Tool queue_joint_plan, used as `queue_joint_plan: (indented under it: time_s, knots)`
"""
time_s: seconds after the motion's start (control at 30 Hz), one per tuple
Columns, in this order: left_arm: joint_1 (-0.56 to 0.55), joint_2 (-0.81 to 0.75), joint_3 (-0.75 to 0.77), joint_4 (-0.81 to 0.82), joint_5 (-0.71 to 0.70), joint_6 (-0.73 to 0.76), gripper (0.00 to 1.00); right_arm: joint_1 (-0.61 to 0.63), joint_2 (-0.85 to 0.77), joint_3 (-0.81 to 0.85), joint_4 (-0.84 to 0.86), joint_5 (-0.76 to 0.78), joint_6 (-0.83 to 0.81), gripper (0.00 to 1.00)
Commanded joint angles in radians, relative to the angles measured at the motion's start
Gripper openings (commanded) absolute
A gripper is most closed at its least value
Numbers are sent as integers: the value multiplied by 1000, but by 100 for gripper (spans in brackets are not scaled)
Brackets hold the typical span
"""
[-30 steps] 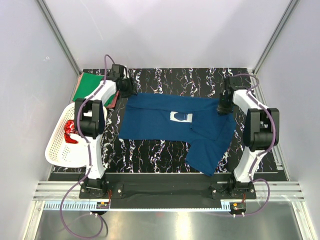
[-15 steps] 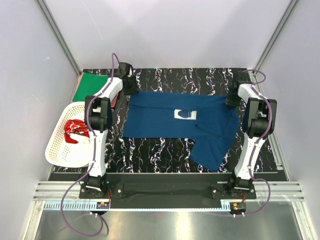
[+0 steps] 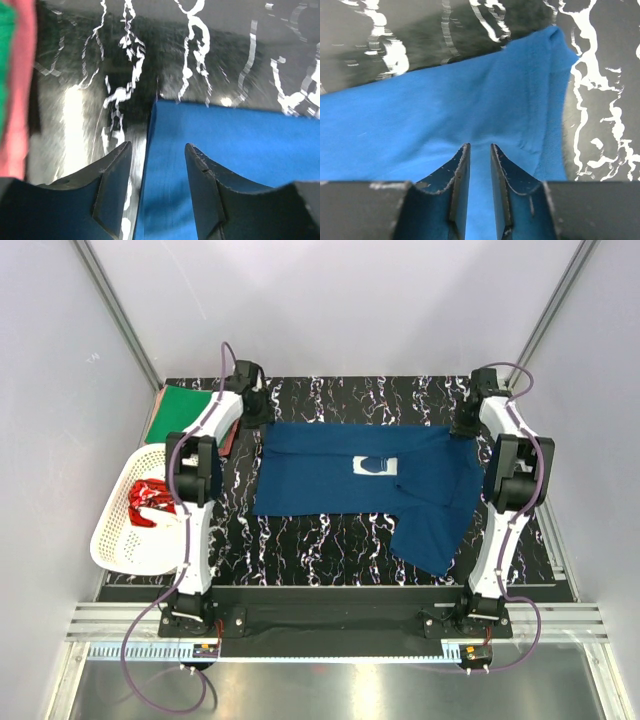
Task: Fold and stack the t-shirts
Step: Fold the tshirt
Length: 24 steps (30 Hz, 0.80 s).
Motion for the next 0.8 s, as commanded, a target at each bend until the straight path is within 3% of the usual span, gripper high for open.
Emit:
queue_joint_plan:
  time_s: [0.0,0.17,0.4,0.43,0.63,0.77]
  knots:
    - [-18,-229,-52,5,-13,42,52,-4,-116,58,-72,-100,54,30]
    - [-55,-364,-225,0,-104,38,53,-4,-212,-50,-174,-120,184,30]
    - [-70,-499,-518,116,-41,-28,52,-4,-370,-313,-186,-60,323,28]
    - [-69,-507,-571,138,17,-48,52,-4,-386,-360,-183,-69,325,28]
    - [-67,-483,-641,210,106,-99,51,-7,-403,-520,-90,-10,314,25]
    - [-64,-452,-666,189,59,-131,51,-10,-400,-593,-15,19,319,23]
